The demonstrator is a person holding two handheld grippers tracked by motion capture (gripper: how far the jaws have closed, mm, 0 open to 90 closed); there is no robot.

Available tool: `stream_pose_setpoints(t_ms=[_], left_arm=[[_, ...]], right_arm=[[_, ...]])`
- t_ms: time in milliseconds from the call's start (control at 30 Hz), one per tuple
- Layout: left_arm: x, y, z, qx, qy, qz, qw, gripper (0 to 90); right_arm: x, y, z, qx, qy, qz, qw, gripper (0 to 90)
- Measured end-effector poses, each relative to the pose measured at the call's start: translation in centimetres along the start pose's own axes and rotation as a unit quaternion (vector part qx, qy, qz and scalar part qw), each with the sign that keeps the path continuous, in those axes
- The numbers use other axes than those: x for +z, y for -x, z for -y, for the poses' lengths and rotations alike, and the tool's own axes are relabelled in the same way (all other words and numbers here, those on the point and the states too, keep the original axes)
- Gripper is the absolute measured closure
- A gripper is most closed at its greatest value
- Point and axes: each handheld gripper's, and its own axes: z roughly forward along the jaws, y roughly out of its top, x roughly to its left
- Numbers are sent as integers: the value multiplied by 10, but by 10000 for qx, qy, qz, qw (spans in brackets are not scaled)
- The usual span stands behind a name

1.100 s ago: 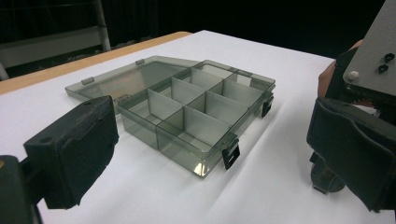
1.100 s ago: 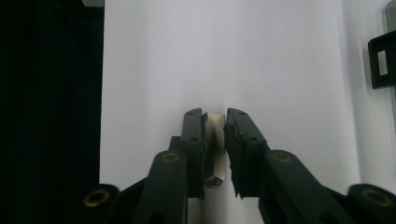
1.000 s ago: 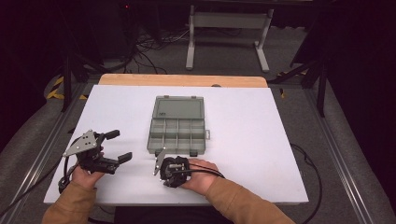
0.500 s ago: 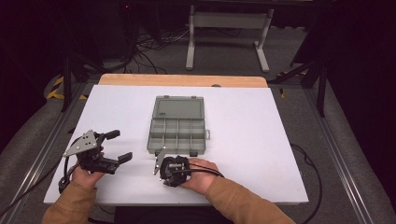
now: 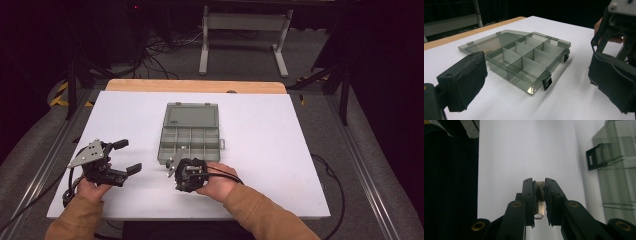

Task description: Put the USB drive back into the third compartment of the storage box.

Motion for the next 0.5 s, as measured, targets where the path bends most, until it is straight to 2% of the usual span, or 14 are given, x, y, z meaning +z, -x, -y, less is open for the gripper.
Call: stream_pose_setpoints(t_ms=[67, 133, 200, 400, 433, 500], left_arm=[[0, 0, 0, -4, 2, 1, 10000, 27], [0, 0, 0, -3, 5, 2, 10000, 27], [0, 0, 0, -2, 0, 0, 10000, 27], [0, 0, 0, 0, 1, -3, 10000, 27], [0, 0, 0, -2, 1, -5, 10000, 27], [0, 0, 0, -3, 1, -2, 10000, 27]], right_arm=[[-5, 2, 0, 82, 55, 16, 10000, 791], [-8, 6, 1, 62, 117, 29, 9999, 791], [-12, 8, 1, 169, 143, 65, 9997, 791], [-24, 16, 1, 221, 242, 171, 9993, 791], [-26, 18, 1, 146, 252, 157, 9995, 791], [-29, 21, 1, 227, 298, 208, 9991, 791]])
